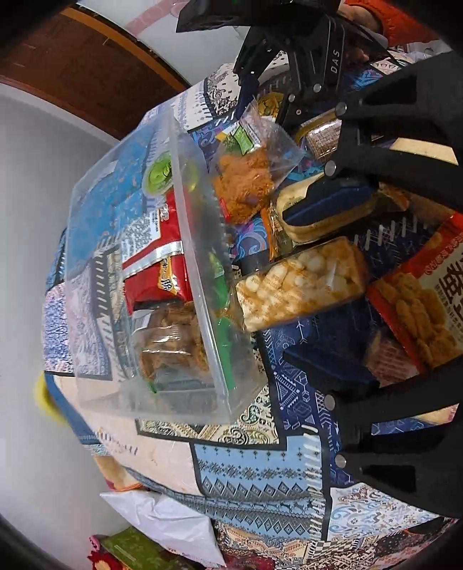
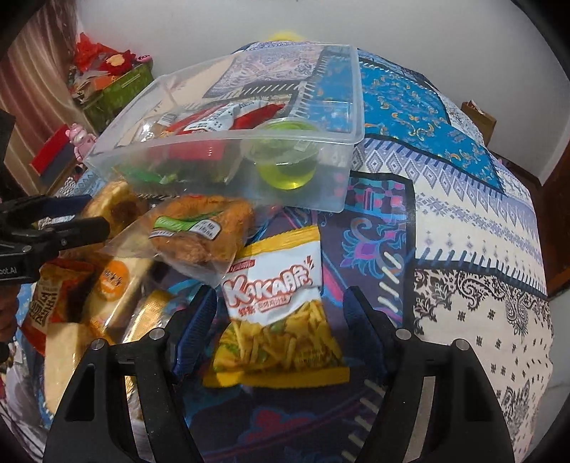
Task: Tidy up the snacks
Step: 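Grasp clear cracker bag with left tool while right tool grasps yellow KAKA bag, then carry cracker bag and KAKA bag into the clear box and release both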
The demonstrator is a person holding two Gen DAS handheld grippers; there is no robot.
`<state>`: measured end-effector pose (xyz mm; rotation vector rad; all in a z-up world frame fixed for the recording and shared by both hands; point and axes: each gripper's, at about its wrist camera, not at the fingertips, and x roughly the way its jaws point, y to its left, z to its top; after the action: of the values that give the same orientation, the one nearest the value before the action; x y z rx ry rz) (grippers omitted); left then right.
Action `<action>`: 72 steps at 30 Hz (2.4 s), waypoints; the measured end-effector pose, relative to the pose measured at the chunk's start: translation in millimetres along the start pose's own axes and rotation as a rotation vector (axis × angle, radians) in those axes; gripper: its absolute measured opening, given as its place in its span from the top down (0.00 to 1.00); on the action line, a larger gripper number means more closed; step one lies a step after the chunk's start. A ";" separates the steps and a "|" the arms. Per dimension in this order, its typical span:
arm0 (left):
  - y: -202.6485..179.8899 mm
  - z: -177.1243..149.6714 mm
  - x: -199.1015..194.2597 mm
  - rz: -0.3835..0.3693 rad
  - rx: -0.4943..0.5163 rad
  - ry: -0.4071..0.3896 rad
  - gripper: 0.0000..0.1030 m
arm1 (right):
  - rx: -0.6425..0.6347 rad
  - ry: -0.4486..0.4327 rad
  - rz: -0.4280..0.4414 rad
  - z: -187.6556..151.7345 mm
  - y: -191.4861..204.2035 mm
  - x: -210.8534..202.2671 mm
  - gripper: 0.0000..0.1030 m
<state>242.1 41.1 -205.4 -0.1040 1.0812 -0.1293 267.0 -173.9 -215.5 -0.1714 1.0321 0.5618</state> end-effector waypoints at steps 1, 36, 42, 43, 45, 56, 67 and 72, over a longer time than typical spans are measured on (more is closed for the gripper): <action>0.2 0.5 2.1 -0.002 -0.003 0.009 0.42 | -0.001 -0.002 0.001 0.3 -0.6 0.5 0.32; 3.9 -8.1 -80.2 -0.026 -0.058 -0.158 0.70 | 0.045 -0.200 -0.031 -2.5 -10.4 -92.5 0.57; 3.5 8.2 -94.8 -0.041 -0.064 -0.218 0.70 | 0.031 -0.252 -0.014 19.6 -1.9 -98.4 0.57; 3.2 10.6 -96.4 -0.043 -0.065 -0.226 0.70 | 0.030 -0.258 -0.009 22.8 -1.1 -97.9 0.57; 3.9 19.2 -99.9 -0.045 -0.064 -0.247 0.70 | 0.027 -0.273 -0.004 31.6 1.4 -96.3 0.57; 14.3 65.4 -76.4 -0.002 -0.068 -0.266 0.70 | 0.028 -0.312 0.034 89.1 11.8 -71.6 0.57; 34.0 104.3 -29.2 0.002 -0.121 -0.233 0.70 | 0.032 -0.255 0.033 129.0 16.4 -21.0 0.57; 37.1 116.5 -4.1 0.050 -0.125 -0.213 0.70 | 0.034 -0.194 0.020 134.5 15.9 7.1 0.57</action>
<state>345.2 80.9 -153.1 -0.1993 0.8778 -0.0051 364.2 -105.2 -150.4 -0.0746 0.8547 0.5671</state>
